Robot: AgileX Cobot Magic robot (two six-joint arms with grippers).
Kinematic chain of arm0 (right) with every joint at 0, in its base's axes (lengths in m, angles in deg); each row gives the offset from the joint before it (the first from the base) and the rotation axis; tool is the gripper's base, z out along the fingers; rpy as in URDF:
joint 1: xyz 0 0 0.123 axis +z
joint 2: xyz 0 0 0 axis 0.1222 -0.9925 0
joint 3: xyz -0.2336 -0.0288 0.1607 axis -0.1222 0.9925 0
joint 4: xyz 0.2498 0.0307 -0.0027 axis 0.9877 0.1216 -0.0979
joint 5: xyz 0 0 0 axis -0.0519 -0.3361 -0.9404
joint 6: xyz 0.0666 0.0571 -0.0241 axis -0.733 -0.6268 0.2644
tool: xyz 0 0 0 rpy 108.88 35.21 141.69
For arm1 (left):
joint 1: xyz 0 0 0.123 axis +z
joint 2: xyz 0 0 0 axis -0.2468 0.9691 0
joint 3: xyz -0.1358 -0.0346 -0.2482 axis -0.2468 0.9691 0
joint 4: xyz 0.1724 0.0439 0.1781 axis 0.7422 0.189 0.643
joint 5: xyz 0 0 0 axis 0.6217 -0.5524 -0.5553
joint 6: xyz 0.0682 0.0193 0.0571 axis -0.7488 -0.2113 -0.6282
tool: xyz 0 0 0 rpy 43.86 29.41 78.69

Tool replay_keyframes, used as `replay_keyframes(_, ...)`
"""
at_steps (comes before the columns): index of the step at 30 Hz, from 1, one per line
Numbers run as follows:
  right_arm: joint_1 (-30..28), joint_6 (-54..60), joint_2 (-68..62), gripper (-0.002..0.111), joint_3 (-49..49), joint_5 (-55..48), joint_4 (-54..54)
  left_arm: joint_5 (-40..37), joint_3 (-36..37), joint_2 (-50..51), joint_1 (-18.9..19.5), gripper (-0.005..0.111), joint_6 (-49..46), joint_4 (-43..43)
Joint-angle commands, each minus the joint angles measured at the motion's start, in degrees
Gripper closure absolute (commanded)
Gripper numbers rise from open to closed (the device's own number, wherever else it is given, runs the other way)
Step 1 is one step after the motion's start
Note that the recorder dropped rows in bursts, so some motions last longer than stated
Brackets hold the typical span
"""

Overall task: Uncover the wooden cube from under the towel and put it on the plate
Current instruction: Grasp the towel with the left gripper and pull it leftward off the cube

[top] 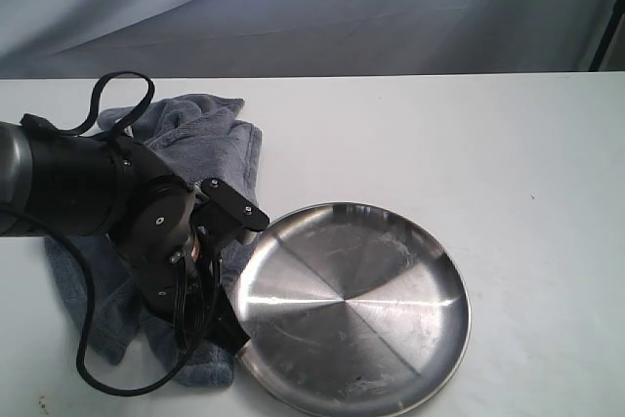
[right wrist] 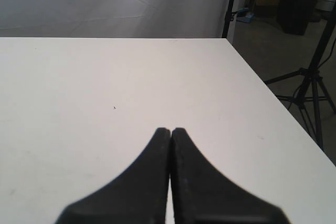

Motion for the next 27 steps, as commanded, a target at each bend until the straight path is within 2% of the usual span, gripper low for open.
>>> replay_keyframes(1,-0.02,-0.02,0.21,0.108,0.18,-0.01,-0.05,0.14,0.07,-1.03,-0.35,0.107,0.68,0.29)
replay_keyframes(14,-0.02,-0.02,0.21,0.108,0.18,-0.01,-0.05,-0.09,0.07,-9.78,-0.35,0.107,1.37,1.91)
replay_keyframes(24,-0.02,-0.02,0.21,0.108,0.18,-0.01,-0.05,0.04,0.07,-17.83,-0.35,0.107,19.26,19.03)
replay_keyframes(27,-0.02,-0.02,0.21,0.108,0.18,-0.01,-0.05,0.14,0.07,-19.83,-0.35,0.107,21.11,21.77)
